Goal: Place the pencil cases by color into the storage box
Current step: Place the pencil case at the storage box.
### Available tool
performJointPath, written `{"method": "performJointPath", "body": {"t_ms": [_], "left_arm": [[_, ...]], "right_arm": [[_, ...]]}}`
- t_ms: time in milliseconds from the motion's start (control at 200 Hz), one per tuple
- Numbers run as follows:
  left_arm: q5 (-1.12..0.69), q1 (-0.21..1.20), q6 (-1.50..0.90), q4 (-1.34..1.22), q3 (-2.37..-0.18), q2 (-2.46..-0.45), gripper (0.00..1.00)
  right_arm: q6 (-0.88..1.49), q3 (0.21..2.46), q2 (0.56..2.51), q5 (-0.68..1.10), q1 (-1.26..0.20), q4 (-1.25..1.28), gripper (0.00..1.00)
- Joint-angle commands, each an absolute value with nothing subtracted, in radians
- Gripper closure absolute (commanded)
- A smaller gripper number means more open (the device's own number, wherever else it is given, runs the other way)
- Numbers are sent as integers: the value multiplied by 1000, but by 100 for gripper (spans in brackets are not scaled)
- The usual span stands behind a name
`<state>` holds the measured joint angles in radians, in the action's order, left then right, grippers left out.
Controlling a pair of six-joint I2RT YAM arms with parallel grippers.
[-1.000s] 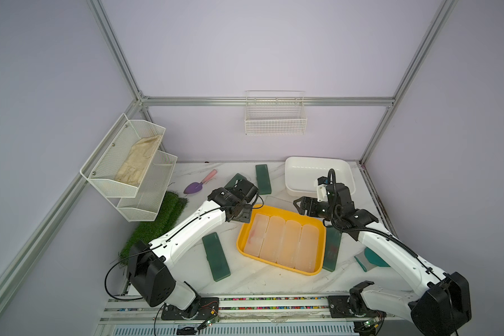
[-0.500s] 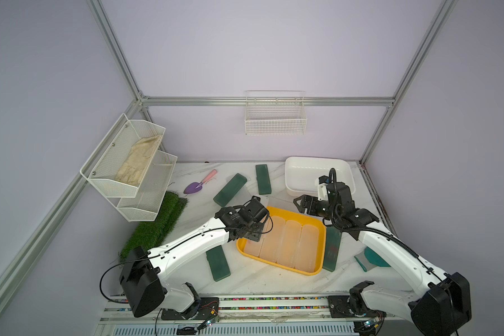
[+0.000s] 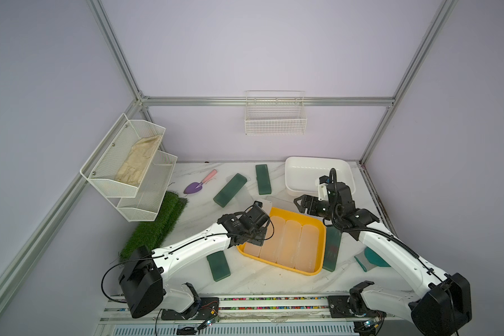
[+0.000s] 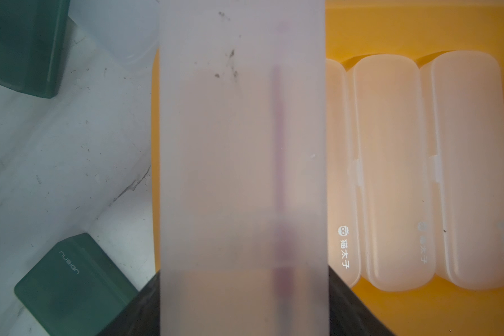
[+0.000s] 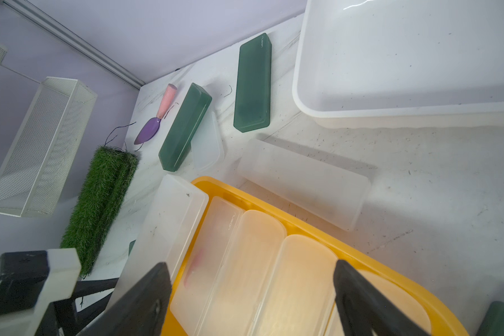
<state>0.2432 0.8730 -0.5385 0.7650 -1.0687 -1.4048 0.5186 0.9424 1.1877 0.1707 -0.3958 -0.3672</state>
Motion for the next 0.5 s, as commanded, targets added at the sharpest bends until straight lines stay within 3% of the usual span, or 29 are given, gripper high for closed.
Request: {"method": "performJointPath", "body": {"t_ms": [0, 495], "left_arm": [[231, 876, -563, 675, -1023, -1405, 30], [236, 876, -585, 614, -961, -1482, 30]], "right_arm": [[519, 960, 1200, 155, -402, -371, 11], [506, 972, 1226, 152, -402, -376, 11]]}}
